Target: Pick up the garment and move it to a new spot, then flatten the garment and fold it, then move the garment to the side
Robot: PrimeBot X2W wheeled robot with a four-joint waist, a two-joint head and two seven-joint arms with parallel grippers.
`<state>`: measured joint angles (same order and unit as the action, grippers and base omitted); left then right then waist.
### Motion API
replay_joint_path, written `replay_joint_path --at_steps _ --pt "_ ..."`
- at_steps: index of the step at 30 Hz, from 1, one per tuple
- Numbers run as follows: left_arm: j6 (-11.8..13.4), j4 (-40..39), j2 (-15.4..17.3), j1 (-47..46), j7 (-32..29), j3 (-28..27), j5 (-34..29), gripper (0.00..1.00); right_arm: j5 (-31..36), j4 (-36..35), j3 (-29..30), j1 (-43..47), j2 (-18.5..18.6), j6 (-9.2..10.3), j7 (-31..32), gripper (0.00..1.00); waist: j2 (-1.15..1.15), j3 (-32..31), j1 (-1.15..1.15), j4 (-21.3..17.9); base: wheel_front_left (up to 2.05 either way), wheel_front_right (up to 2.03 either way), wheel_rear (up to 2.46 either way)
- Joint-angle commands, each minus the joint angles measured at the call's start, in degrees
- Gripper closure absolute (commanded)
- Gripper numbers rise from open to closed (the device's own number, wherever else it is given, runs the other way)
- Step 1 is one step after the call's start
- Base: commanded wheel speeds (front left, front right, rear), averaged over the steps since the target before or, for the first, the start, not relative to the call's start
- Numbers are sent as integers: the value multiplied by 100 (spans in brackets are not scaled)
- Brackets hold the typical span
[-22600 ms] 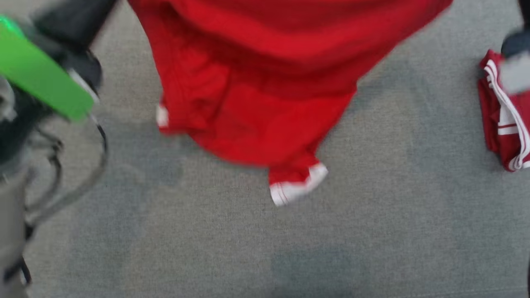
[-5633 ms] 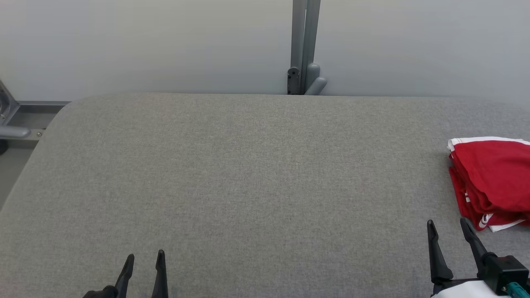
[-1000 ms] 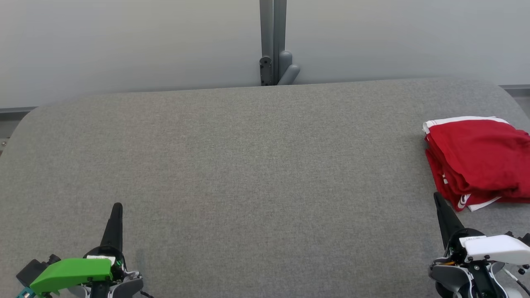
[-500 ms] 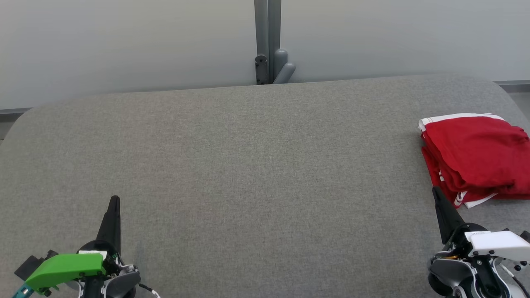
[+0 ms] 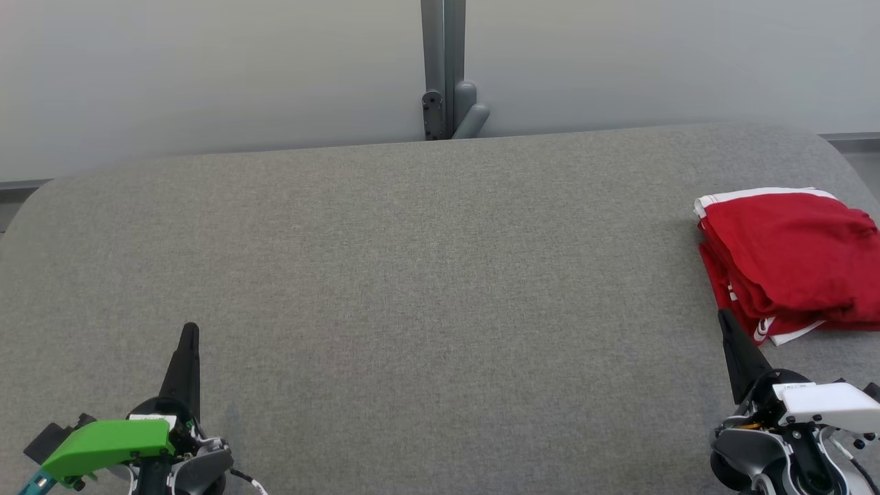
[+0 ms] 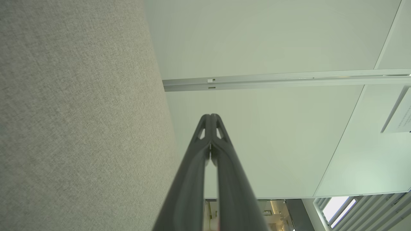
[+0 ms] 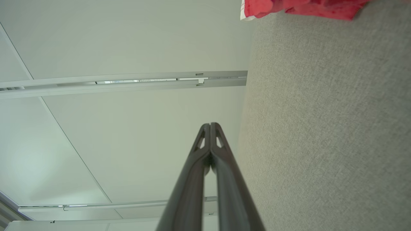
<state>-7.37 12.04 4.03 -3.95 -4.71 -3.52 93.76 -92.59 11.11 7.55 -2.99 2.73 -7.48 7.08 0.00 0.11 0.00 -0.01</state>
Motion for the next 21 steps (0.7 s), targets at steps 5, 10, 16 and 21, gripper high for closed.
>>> replay_joint_path --at_steps 5,10,16,21 --pt "-22 -7 -16 -66 -18 -28 16 100 -15 7 9 -67 28 -2 26 100 0 0 0 0 0 0 0" --pt "-22 -6 -22 -67 -28 -36 6 100 -15 7 9 -67 28 -2 26 100 0 0 0 0 0 0 0" --pt "-22 -6 -27 -68 -30 -46 -6 100 -15 7 9 -67 28 -2 26 100 0 0 0 0 0 0 0" --pt "-22 -5 -32 -69 -41 -55 -16 100 -15 7 9 -67 28 -2 26 100 0 0 0 0 0 0 0"
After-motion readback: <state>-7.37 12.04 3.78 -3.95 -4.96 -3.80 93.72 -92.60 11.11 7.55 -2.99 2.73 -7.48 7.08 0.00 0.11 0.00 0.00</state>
